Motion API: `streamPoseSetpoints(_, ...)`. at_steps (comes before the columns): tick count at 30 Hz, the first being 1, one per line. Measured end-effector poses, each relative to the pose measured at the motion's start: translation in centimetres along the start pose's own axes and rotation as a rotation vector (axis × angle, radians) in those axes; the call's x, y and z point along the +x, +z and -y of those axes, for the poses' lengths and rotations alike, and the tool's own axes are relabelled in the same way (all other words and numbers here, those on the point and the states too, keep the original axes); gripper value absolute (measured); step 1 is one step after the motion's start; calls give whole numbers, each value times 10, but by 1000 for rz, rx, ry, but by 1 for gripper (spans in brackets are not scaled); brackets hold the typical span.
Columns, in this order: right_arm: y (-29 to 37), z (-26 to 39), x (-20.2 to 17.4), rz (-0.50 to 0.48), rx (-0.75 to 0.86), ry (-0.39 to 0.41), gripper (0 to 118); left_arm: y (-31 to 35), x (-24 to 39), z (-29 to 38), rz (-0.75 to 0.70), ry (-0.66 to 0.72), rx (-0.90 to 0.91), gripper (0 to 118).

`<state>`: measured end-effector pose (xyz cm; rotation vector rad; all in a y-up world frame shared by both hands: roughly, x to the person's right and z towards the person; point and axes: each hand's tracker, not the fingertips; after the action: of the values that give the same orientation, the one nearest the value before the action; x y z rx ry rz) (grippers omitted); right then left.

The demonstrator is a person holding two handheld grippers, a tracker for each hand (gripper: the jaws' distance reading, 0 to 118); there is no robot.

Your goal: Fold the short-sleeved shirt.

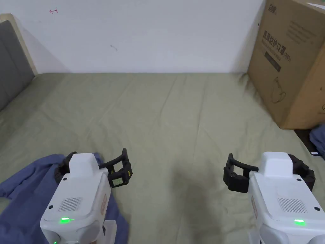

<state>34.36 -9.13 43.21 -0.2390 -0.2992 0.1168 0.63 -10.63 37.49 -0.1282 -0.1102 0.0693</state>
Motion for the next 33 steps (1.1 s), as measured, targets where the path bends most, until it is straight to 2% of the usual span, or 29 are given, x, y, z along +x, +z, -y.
streamPoseSetpoints(3,7,-11,-14,58,43,161,118,-5,-9,-8,46,230,0,118)
streamPoseSetpoints(6,17,-18,-35,170,134,441,118,-4,-35,-13,155,633,-14,118)
streamPoseSetpoints(8,23,-16,-50,259,250,674,118,-5,-56,-4,222,969,-13,118)
streamPoseSetpoints(10,28,-9,-61,327,365,857,118,-7,-70,10,200,1243,-49,118)
streamPoseSetpoints(11,29,-6,-64,346,412,919,118,-9,-75,16,161,1346,-86,118)
streamPoseSetpoints(12,30,-3,-64,360,438,943,118,-11,-80,21,133,1385,-107,118)
streamPoseSetpoints(13,32,-3,-64,370,447,934,118,-11,-83,25,103,1407,-119,118)
streamPoseSetpoints(14,34,-5,-62,356,437,890,118,-9,-82,26,80,1368,-103,118)
streamPoseSetpoints(15,36,-8,-60,321,421,816,118,-6,-80,21,69,1265,-78,118)
streamPoseSetpoints(18,35,-20,-43,221,313,584,118,2,-55,-5,29,819,-35,118)
streamPoseSetpoints(23,25,-28,-10,59,147,139,118,9,9,-21,-6,10,74,118)
streamPoseSetpoints(26,19,-24,4,-1,85,-62,118,8,34,-8,-36,-321,97,118)
streamPoseSetpoints(28,15,-21,8,-12,61,-121,118,8,45,-1,-31,-407,95,118)
streamPoseSetpoints(29,14,-19,9,-16,54,-131,118,8,49,2,-23,-408,79,118)
streamPoseSetpoints(33,12,-17,7,-18,46,-107,118,7,46,4,-12,-334,63,118)
